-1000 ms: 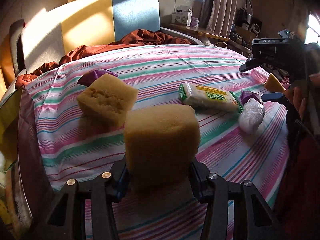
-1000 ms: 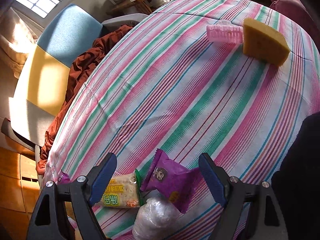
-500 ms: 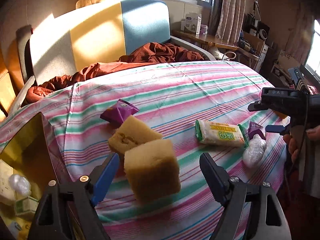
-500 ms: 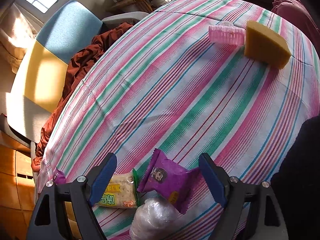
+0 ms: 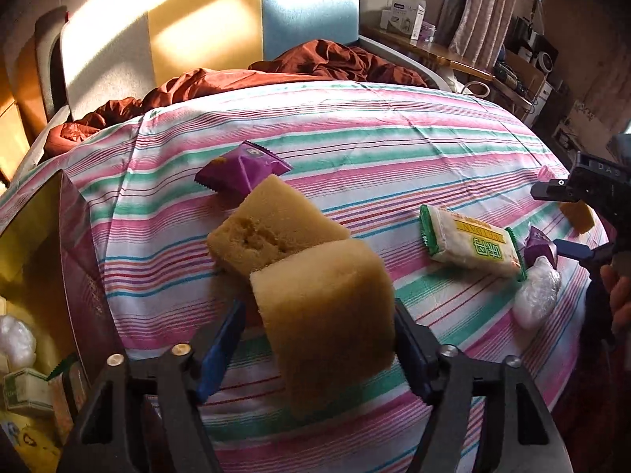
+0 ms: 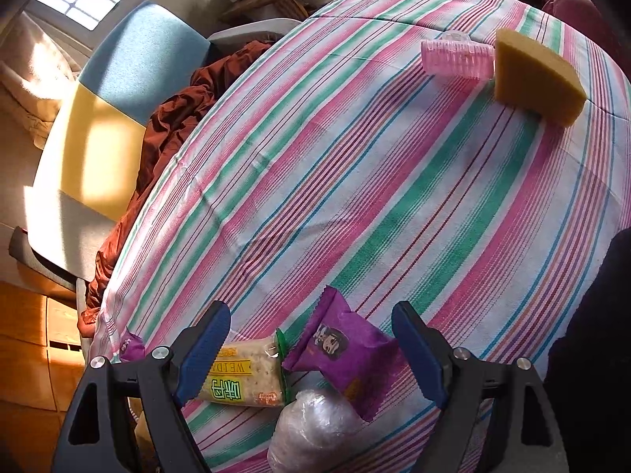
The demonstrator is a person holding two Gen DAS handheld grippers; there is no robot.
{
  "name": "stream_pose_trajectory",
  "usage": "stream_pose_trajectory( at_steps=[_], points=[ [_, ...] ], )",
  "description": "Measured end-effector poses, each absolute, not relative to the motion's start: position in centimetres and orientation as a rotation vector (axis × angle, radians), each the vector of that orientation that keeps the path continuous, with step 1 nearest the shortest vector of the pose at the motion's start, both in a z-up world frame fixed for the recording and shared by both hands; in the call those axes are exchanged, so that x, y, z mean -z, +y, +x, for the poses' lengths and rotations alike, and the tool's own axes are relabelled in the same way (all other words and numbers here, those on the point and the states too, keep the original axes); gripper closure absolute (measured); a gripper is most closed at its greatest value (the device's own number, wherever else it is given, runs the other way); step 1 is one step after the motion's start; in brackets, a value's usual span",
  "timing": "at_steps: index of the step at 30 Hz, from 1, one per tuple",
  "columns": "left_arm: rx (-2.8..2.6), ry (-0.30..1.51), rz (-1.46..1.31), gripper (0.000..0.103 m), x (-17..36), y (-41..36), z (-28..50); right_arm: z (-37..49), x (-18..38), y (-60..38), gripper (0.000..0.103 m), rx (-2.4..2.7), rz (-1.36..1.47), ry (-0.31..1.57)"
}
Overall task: Organize objects
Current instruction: 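Lift the sponge with the left tool while the right tool approaches the purple packet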
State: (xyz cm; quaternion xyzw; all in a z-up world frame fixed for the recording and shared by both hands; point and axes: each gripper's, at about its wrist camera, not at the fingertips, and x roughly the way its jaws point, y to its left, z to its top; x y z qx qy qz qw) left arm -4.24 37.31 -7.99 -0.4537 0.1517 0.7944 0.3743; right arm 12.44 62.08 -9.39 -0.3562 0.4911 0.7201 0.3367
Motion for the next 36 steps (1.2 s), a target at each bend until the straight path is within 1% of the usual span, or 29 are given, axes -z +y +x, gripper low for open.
stream_pose_trajectory(
  at_steps=[3, 6, 8, 12, 18, 20, 24, 26, 29, 32, 36],
  points=[
    [-2.051, 0.364, -1.104, 0.052, 7.4, 36.7, -2.8, 12.2, 9.4, 62.2, 0.018, -1.875, -0.938, 1.274],
    [-1.996, 0.376, -1.023, 0.052, 6.7, 35.6, -0.2, 12.4, 9.4, 62.4, 0.018, -1.864, -0.938, 1.276],
    [-1.949, 0.419, -1.014, 0.052, 7.2, 35.0, 1.5, 12.6, 9.3, 62.5, 0.018, -1.849, -0.931, 1.272],
    [-1.927, 0.441, -0.982, 0.052, 8.3, 33.9, 3.4, 12.9, 8.9, 62.5, 0.018, -1.82, -0.928, 1.247],
    [-1.893, 0.357, -1.014, 0.052, 9.2, 33.6, 2.0, 12.1, 8.9, 62.3, 0.018, -1.801, -1.011, 1.173],
    [-1.895, 0.364, -0.995, 0.052, 9.3, 33.6, 2.3, 11.8, 9.0, 62.2, 0.018, -1.792, -1.045, 1.139],
    [-1.889, 0.381, -0.973, 0.052, 9.5, 33.6, 2.6, 11.9, 9.3, 62.2, 0.018, -1.767, -1.065, 1.132],
    [-1.886, 0.377, -0.971, 0.052, 9.5, 33.6, 2.6, 11.3, 9.9, 62.0, 0.018, -1.754, -1.122, 1.113],
    [-1.88, 0.358, -0.98, 0.052, 9.5, 33.5, 2.5, 10.3, 10.2, 61.7, 0.017, -1.755, -1.179, 1.045],
    [-1.873, 0.331, -0.99, 0.052, 9.6, 33.3, 2.2, 10.4, 10.2, 62.0, 0.019, -1.754, -1.175, 1.042],
    [-1.872, 0.33, -0.986, 0.051, 9.6, 33.3, 2.3, 10.3, 10.3, 62.0, 0.019, -1.756, -1.188, 1.024]
  ],
)
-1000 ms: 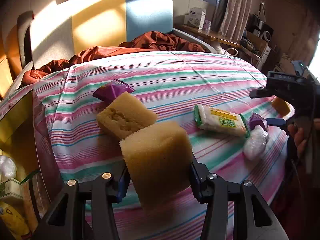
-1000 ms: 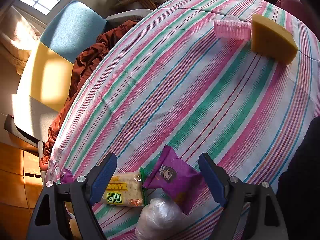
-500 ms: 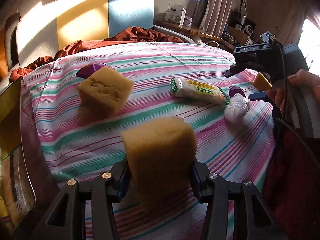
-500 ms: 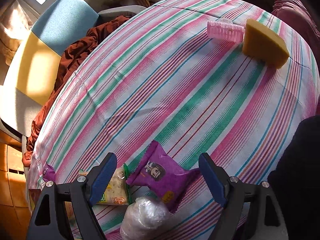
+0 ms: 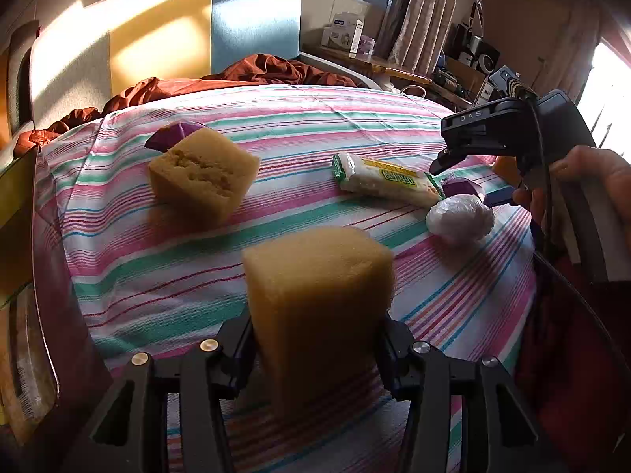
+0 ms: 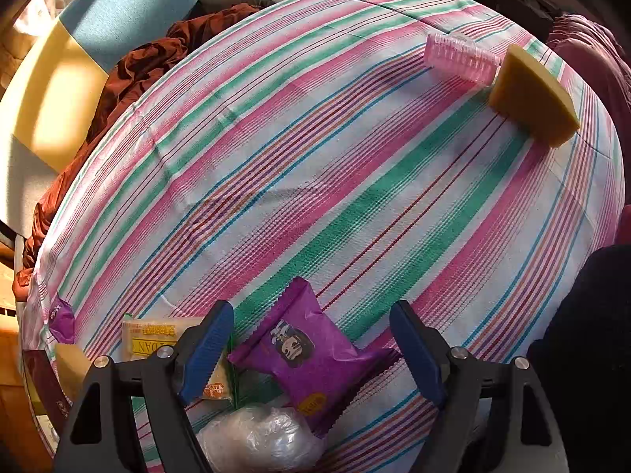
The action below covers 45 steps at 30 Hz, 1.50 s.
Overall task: Organize objects
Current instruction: 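Lift the sponge with the left tool while the right tool approaches the purple packet, then grasp the purple snack packet with the right tool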
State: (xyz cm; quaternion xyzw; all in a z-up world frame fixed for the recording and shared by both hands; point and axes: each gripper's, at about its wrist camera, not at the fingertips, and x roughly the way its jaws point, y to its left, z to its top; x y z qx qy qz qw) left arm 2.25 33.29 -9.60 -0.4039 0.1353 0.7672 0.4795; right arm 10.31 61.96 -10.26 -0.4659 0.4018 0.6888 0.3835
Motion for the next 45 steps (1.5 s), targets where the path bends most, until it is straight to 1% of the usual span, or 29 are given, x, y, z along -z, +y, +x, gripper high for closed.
stream_pose_trajectory(
  at_steps=[5, 12, 15, 18, 24, 28, 29, 30, 32, 35, 37, 38, 39, 40, 41, 43, 45],
  points=[
    [-1.871, 0.333, -0.984, 0.051, 9.6, 33.3, 2.3, 11.5, 10.2, 62.2, 0.019, -1.751, -1.142, 1.111],
    [-1.87, 0.329, -0.985, 0.05, 9.7, 33.3, 2.3, 10.3, 10.4, 61.3, 0.015, -1.745, -1.226, 1.025],
    [-1.87, 0.33, -0.983, 0.049, 9.7, 33.3, 2.3, 10.1, 10.4, 61.2, 0.015, -1.747, -1.243, 0.999],
    [-1.87, 0.33, -0.982, 0.049, 9.7, 33.3, 2.3, 10.1, 10.3, 61.2, 0.019, -1.745, -1.248, 0.984],
    [-1.871, 0.336, -0.978, 0.049, 9.8, 33.4, 2.3, 11.2, 10.1, 61.6, 0.019, -1.751, -1.197, 1.058],
    [-1.869, 0.335, -0.979, 0.049, 9.8, 33.4, 2.2, 10.8, 10.2, 61.5, 0.021, -1.744, -1.24, 1.007],
    [-1.868, 0.335, -0.98, 0.049, 9.8, 33.4, 2.3, 10.6, 10.2, 61.4, 0.027, -1.742, -1.253, 0.98],
    [-1.867, 0.334, -0.981, 0.049, 9.8, 33.3, 2.2, 10.5, 10.1, 61.4, 0.036, -1.746, -1.254, 0.967],
    [-1.865, 0.327, -0.988, 0.05, 9.8, 33.4, 2.2, 10.8, 10.0, 61.6, 0.048, -1.743, -1.241, 0.966],
    [-1.863, 0.321, -0.999, 0.051, 9.7, 33.4, 2.2, 10.8, 9.9, 61.7, 0.049, -1.748, -1.243, 0.954],
    [-1.862, 0.319, -1.011, 0.052, 9.5, 33.2, 2.2, 10.9, 9.7, 61.8, 0.052, -1.764, -1.225, 0.961],
    [-1.864, 0.313, -1.019, 0.053, 9.3, 33.0, 2.2, 11.1, 9.6, 61.9, 0.066, -1.767, -1.215, 0.961],
    [-1.866, 0.306, -1.028, 0.054, 9.1, 32.9, 2.1, 11.3, 9.5, 62.0, 0.073, -1.774, -1.199, 0.968],
    [-1.865, 0.297, -1.03, 0.054, 8.8, 32.6, 2.1, 11.4, 9.4, 62.1, 0.076, -1.777, -1.196, 0.969],
    [-1.872, 0.293, -1.026, 0.054, 8.5, 32.4, 2.1, 11.3, 9.6, 62.2, 0.076, -1.772, -1.211, 0.961],
    [-1.884, 0.282, -1.014, 0.054, 7.7, 31.8, 2.1, 11.1, 9.6, 62.1, 0.076, -1.776, -1.222, 0.942],
    [-1.896, 0.268, -1.004, 0.054, 7.0, 31.3, 1.9, 11.4, 9.6, 62.3, 0.075, -1.78, -1.213, 0.965]
  ],
)
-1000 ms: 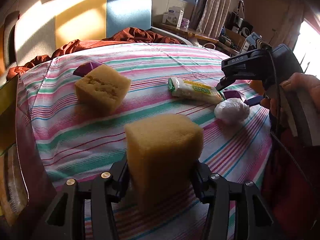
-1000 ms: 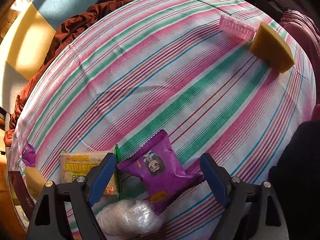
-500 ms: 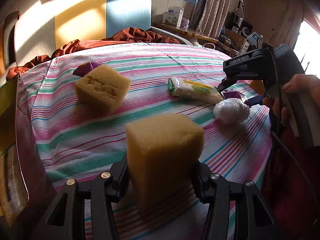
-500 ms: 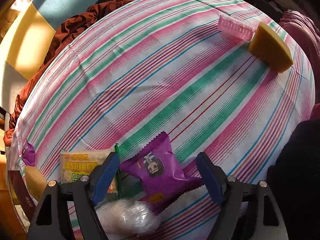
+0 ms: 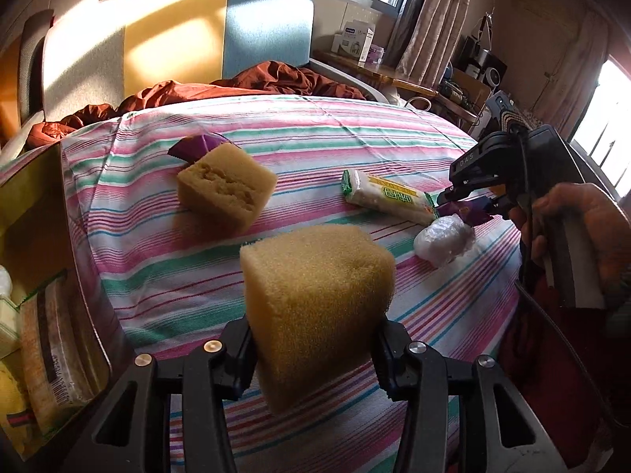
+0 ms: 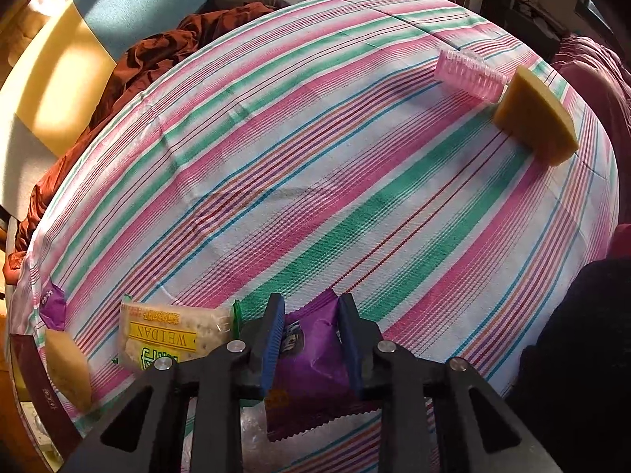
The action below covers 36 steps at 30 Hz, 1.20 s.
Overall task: Organize objects
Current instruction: 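Grasp the purple snack packet with the right tool, then lower the sponge into the tray and open the left tool while the right tool holds the packet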
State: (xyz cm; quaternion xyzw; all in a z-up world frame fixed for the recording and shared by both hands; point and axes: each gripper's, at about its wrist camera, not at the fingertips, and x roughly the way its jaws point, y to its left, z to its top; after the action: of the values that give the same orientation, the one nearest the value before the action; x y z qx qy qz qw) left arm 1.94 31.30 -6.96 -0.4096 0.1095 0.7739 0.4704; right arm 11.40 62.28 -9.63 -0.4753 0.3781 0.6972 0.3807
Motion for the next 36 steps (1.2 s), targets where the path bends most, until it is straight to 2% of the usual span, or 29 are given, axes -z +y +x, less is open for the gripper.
stream_pose_trajectory(
  at_steps=[2, 4, 5, 8, 12, 16, 17, 18, 26, 36],
  points=[
    [-1.901, 0.253, -0.993, 0.054, 6.3, 30.9, 1.9, 11.8, 9.6, 62.4, 0.073, -1.786, -1.202, 0.991],
    [-1.904, 0.241, -0.988, 0.054, 5.9, 30.7, 1.9, 11.9, 9.5, 62.3, 0.063, -1.808, -1.2, 1.021],
    [-1.903, 0.237, -0.985, 0.054, 5.7, 30.5, 2.0, 12.0, 9.4, 62.2, 0.055, -1.82, -1.199, 1.036],
    [-1.905, 0.234, -0.975, 0.054, 5.3, 30.2, 2.1, 12.1, 9.3, 61.9, 0.05, -1.825, -1.217, 1.026],
    [-1.915, 0.205, -0.98, 0.054, 4.7, 29.5, 1.6, 11.9, 9.2, 61.0, 0.033, -1.81, -1.297, 0.961],
    [-1.929, 0.179, -0.982, 0.054, 4.1, 28.7, 1.1, 11.5, 9.1, 59.9, 0.034, -1.798, -1.371, 0.868],
    [-1.931, 0.168, -0.98, 0.054, 3.9, 28.4, 1.0, 11.6, 9.1, 59.8, 0.041, -1.795, -1.375, 0.861],
    [-1.935, 0.161, -0.977, 0.054, 3.7, 28.2, 0.9, 11.6, 9.1, 59.8, 0.06, -1.789, -1.377, 0.853],
    [-2.024, 0.097, -0.983, 0.054, 2.1, 24.8, -1.2, 11.9, 8.9, 59.9, 0.061, -1.81, -1.373, 0.784],
    [-2.334, -0.04, -1.077, 0.053, 1.4, 15.3, -10.0, 12.5, 8.6, 59.9, 0.061, -1.847, -1.38, 0.749]
  ],
)
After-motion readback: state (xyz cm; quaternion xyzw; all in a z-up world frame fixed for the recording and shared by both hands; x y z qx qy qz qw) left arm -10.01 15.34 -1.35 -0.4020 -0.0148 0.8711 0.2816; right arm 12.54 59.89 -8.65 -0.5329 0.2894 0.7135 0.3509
